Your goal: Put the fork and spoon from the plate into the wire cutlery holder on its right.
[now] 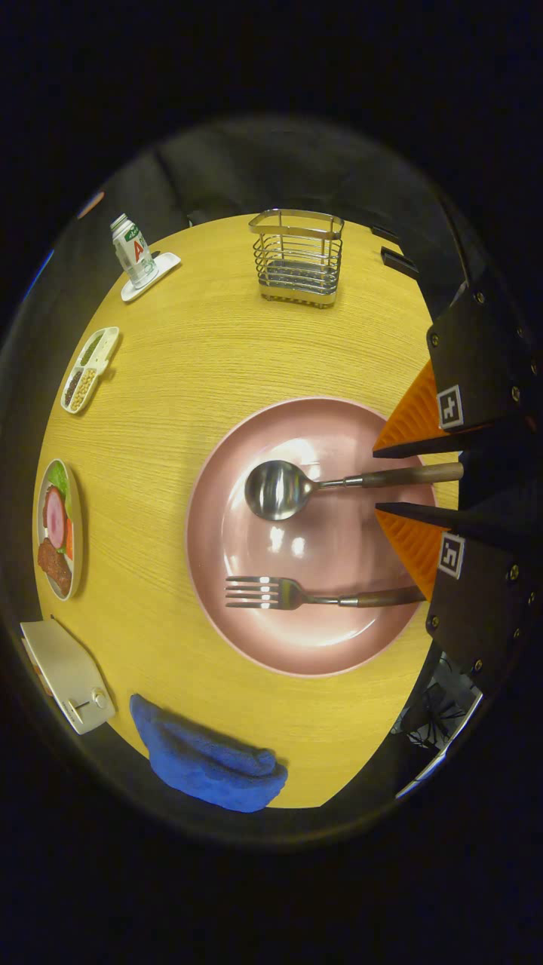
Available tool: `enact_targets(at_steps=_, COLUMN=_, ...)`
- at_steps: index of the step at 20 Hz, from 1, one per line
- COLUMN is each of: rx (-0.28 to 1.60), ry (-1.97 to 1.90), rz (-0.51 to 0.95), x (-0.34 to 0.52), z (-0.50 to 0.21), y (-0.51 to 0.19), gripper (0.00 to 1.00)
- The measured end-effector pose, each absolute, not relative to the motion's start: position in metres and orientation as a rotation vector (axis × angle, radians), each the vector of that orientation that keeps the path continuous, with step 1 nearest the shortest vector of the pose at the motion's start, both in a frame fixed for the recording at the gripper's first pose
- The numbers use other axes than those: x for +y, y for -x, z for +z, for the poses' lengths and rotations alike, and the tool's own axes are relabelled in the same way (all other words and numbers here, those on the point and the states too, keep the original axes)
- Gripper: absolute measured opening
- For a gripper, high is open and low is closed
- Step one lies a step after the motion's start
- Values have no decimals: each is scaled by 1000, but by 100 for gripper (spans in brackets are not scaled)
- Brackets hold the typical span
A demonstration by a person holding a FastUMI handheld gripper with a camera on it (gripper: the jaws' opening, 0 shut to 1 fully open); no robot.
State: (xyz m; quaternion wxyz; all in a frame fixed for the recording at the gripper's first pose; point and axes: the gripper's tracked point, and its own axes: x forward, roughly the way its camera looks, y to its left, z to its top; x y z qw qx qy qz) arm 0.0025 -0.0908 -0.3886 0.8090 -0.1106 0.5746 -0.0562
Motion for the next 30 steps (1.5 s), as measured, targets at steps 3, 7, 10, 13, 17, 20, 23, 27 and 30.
enact_targets(at_steps=3, rx=1244, ry=224, rz=-107, x=-91, z=-397, y=-6, gripper=36)
enact_targets(at_steps=7, rx=1291, ry=267, rz=-71, x=-92, z=-407, y=-7, gripper=31)
enact_targets(at_steps=10, rx=1318, ry=257, rz=-95, x=-93, z=-407, y=-6, gripper=13)
enact_targets(at_steps=13, rx=1319, ry=248, rz=-88, x=-93, z=-410, y=-10, gripper=11)
enact_targets(at_steps=17, rx=1315, ry=244, rz=-91, x=-92, z=-398, y=-11, gripper=4)
enact_targets(at_steps=20, rx=1293, ry=242, rz=-106, x=-92, z=-384, y=-16, gripper=5)
enact_targets(at_steps=23, rx=1273, ry=263, rz=-130, x=-97, z=-365, y=-19, gripper=4)
enact_targets(at_steps=27, rx=1241, ry=270, rz=-177, x=-110, z=-339, y=-22, gripper=4)
enact_targets(at_steps=30, rx=1215, ry=251, rz=-225, x=-125, z=-319, y=-24, gripper=4)
